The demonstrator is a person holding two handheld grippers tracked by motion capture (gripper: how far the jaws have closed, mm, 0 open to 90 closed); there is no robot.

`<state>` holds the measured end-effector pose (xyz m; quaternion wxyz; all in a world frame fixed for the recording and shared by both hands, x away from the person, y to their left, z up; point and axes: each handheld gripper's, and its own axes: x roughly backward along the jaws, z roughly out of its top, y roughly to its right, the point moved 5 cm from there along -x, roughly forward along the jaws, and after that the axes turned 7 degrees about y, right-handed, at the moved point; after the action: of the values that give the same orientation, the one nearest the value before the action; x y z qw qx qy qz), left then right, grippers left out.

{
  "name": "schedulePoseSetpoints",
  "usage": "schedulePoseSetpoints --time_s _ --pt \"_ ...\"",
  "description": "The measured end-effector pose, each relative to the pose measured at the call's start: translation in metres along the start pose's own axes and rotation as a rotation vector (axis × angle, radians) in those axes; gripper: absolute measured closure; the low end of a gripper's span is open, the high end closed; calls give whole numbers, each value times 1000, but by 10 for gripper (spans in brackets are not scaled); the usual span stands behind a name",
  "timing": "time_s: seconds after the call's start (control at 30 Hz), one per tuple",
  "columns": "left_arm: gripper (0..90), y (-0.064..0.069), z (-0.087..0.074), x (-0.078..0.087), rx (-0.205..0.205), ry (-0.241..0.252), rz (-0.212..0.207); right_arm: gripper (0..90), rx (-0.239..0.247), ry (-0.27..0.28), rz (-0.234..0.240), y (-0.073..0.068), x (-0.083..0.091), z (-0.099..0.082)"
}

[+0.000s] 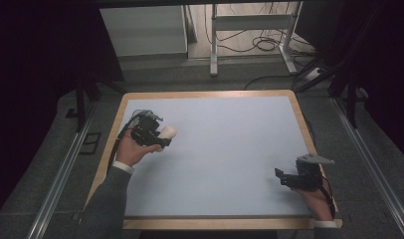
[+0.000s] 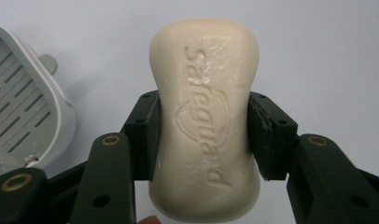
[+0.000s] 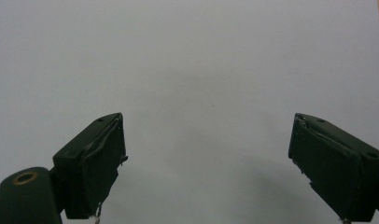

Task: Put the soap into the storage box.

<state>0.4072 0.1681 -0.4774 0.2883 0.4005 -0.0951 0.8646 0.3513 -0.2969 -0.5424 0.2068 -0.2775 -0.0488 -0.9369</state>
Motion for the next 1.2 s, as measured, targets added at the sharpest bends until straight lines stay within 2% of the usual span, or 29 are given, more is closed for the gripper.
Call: schedulePoseSetpoints --time_s 0.4,0.87,1.07,1.2 --pt "495 -22 5 -3 25 -15 42 109 -4 -3 1 1 -1 -1" --pt "495 -41 6 -8 81 -7 62 110 7 10 -1 -1 0 1" --pt "495 -53 9 -6 101 -8 84 110 4 15 -4 -1 1 2" --pt "495 -60 11 -5 105 13 114 110 8 11 -3 0 1 1"
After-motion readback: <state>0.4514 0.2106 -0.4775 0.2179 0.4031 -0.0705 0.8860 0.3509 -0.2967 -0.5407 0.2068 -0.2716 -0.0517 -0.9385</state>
